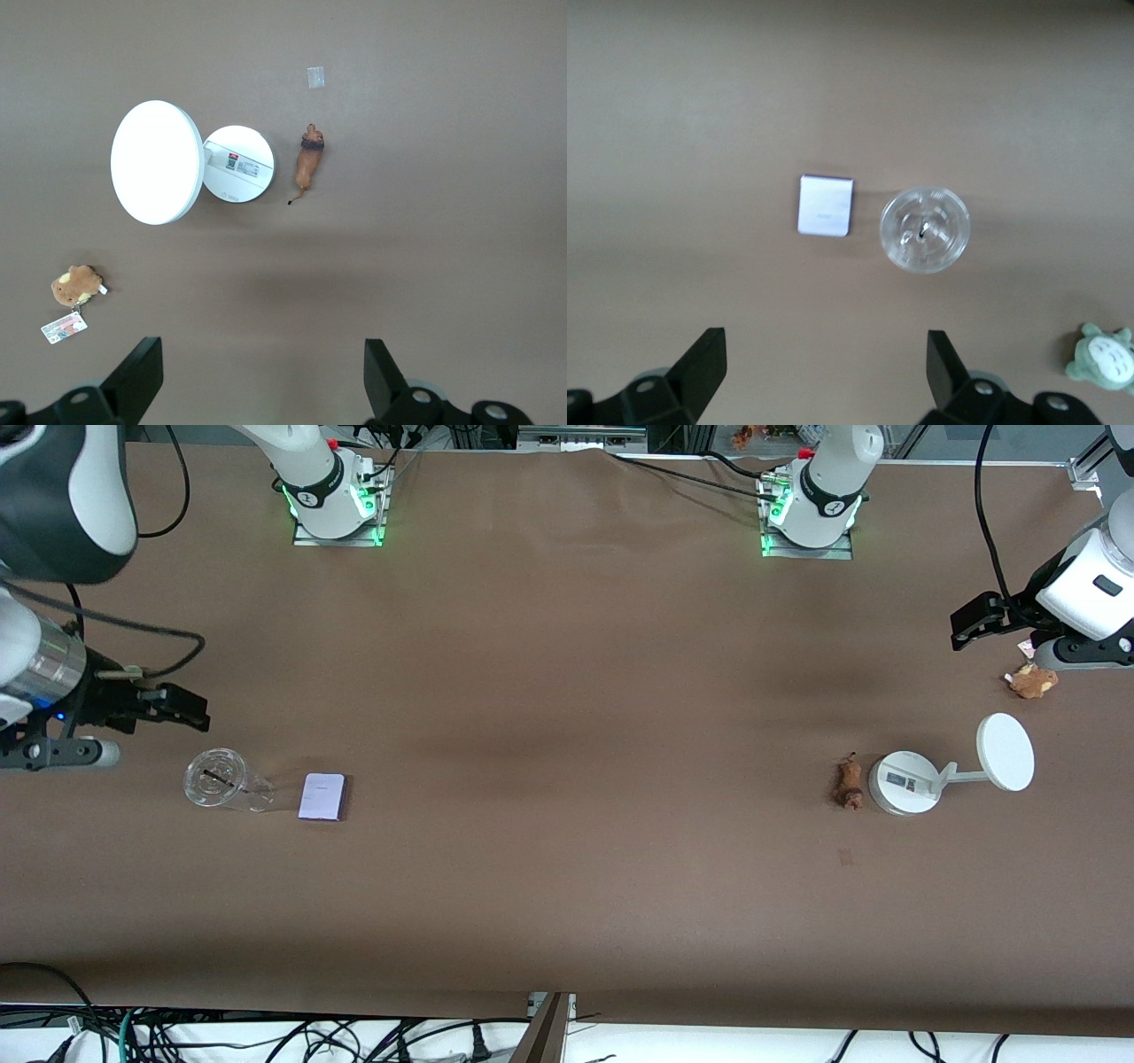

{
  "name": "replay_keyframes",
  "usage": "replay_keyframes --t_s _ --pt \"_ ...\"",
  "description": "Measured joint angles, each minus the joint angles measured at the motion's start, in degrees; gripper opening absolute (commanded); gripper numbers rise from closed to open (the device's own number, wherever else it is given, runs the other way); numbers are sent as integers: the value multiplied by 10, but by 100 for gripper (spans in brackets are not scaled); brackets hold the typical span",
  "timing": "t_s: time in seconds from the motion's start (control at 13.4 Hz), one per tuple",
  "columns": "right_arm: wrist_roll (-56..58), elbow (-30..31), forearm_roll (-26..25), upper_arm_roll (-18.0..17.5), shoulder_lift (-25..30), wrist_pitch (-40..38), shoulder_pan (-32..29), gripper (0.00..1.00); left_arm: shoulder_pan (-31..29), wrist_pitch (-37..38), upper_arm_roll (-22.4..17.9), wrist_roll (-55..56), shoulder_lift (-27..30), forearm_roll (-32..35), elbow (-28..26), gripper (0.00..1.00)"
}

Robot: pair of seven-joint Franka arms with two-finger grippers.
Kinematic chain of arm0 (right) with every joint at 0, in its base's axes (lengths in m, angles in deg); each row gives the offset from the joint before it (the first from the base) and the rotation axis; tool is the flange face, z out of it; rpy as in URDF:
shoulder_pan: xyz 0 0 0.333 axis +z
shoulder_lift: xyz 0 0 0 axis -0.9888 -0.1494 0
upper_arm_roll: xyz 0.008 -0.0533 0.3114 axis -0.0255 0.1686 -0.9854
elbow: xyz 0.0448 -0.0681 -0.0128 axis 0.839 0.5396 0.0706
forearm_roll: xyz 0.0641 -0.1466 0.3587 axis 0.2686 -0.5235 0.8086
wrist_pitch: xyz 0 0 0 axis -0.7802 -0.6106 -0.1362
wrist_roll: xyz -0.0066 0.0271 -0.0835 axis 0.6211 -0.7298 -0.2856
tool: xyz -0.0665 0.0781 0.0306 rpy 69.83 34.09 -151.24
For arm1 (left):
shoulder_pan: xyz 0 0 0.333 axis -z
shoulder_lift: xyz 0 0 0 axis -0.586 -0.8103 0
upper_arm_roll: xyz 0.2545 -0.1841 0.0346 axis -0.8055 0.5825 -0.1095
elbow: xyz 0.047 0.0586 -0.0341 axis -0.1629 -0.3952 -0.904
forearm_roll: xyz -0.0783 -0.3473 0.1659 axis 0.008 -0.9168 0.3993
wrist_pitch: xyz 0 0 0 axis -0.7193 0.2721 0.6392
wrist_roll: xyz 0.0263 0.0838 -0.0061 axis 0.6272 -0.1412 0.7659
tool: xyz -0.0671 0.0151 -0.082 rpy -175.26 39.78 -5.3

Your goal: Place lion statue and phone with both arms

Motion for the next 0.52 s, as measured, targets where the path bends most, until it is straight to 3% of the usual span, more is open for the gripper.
replay_keyframes --t_s 0.15,0.52 --pt "0 1 0 -32 18 -21 -34 100 0 1 0 0 0 0 0 100" --pt "2 32 0 -60 98 -52 -98 100 0 2 0 0 0 0 0 100"
